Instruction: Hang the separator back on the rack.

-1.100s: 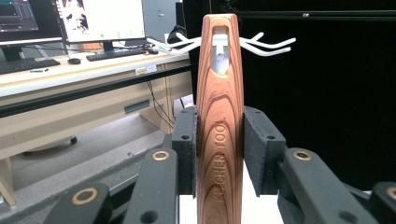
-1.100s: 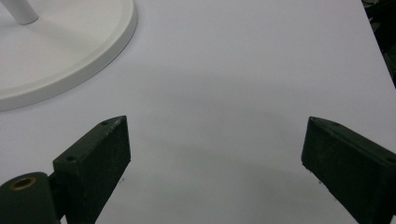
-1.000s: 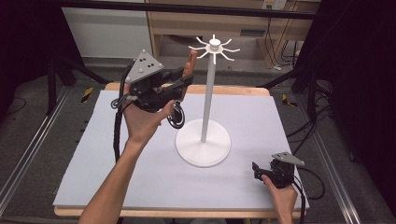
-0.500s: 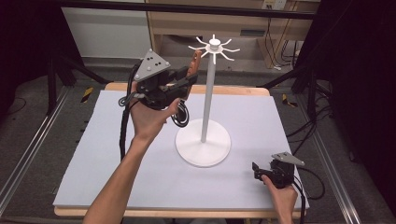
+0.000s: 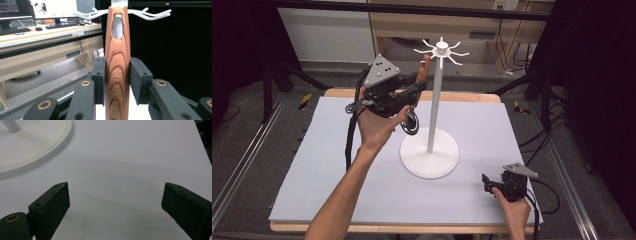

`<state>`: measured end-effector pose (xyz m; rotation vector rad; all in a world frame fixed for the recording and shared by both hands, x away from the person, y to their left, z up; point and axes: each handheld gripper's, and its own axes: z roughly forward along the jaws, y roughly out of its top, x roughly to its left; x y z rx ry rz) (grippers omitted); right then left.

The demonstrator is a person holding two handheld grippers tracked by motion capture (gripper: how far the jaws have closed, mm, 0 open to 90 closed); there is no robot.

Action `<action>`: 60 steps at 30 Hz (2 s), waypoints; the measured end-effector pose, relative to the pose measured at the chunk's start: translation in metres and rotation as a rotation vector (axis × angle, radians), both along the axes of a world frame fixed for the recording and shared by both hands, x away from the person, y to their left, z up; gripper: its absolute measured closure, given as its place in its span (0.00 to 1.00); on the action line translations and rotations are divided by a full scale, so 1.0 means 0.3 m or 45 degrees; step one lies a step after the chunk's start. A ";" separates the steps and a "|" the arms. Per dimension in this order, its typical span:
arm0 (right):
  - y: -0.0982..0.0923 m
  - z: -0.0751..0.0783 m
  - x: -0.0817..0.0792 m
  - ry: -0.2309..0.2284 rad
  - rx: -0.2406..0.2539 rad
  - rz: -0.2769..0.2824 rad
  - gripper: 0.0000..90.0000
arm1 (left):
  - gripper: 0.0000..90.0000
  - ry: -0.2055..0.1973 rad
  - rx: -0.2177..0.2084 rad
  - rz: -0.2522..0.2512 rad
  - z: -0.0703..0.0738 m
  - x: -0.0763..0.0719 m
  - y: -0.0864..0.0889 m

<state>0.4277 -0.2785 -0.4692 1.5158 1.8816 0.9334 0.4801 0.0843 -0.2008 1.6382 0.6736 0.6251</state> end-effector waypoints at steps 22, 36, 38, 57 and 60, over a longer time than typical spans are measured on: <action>0.004 -0.004 0.003 0.008 -0.006 0.005 0.09 | 0.72 -0.027 0.009 0.009 -0.023 0.023 -0.005; 0.004 -0.005 0.005 0.007 -0.007 0.002 0.09 | 0.58 -0.037 0.043 0.024 -0.013 -0.012 0.043; 0.004 -0.005 0.005 0.009 -0.010 0.003 0.09 | 0.55 -0.037 0.046 0.030 -0.015 -0.020 0.056; 0.008 -0.004 -0.002 0.002 -0.007 -0.002 0.09 | 0.45 0.021 0.103 0.095 -0.192 -0.093 0.285; 0.009 -0.003 -0.003 0.001 -0.007 -0.005 0.09 | 0.45 0.046 0.099 0.110 -0.240 -0.091 0.317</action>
